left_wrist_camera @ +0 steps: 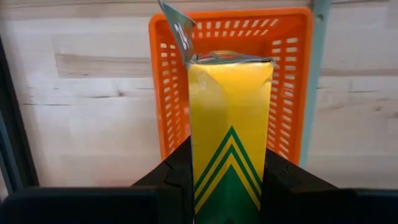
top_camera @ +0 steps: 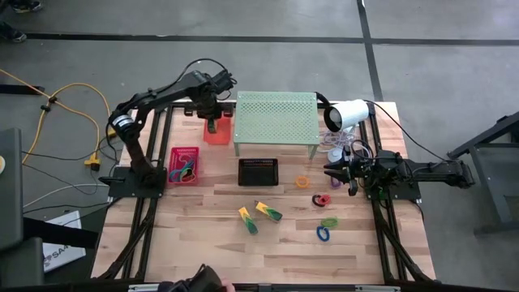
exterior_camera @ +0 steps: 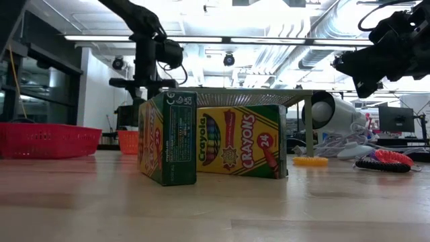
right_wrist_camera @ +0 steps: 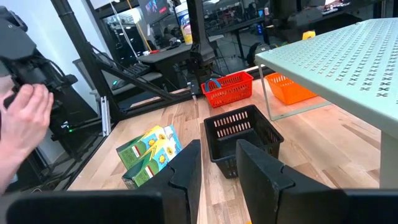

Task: Pick & Place Office Desk Supplies
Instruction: Put the left crayon box into the orange bin on the shelf

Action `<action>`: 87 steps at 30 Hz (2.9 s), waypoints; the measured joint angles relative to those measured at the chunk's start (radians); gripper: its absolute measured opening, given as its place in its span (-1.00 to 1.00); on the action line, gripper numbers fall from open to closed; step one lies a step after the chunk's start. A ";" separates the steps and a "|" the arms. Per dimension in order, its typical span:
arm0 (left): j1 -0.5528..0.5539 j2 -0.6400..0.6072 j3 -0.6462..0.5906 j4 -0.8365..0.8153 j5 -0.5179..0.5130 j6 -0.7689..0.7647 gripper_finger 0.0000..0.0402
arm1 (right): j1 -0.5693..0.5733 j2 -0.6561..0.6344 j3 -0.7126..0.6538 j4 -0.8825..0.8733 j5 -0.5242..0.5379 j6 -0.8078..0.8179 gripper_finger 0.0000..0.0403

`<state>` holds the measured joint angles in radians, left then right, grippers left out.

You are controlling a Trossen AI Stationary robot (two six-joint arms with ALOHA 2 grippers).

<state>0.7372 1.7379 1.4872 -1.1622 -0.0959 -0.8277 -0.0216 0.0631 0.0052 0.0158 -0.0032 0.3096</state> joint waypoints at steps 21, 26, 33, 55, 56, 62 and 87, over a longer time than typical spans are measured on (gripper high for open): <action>0.026 0.044 -0.040 0.083 0.003 0.085 -0.52 | 0.000 0.000 0.000 0.000 0.000 0.000 -0.55; 0.039 0.003 -0.099 0.162 0.015 0.098 -0.52 | 0.000 0.000 0.000 0.000 0.000 0.000 -0.55; 0.070 -0.042 -0.194 0.254 0.047 0.130 -0.52 | 0.000 0.000 0.000 0.000 0.000 0.000 -0.55; 0.112 -0.041 -0.282 0.318 0.059 0.221 -0.52 | 0.000 0.000 0.000 0.000 0.000 0.000 -0.55; 0.113 -0.041 -0.287 0.328 0.061 0.222 -0.52 | 0.000 0.000 0.000 0.000 0.000 0.000 -0.55; 0.116 -0.041 -0.294 0.334 0.063 0.222 -0.52 | 0.000 0.000 0.000 0.000 0.000 0.000 -0.55; 0.124 -0.041 -0.294 0.365 0.090 0.253 -0.37 | 0.000 0.000 0.000 0.000 0.000 0.000 -0.55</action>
<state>0.8612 1.6970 1.1927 -0.7974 -0.0058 -0.5743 -0.0216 0.0635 0.0055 0.0158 -0.0032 0.3096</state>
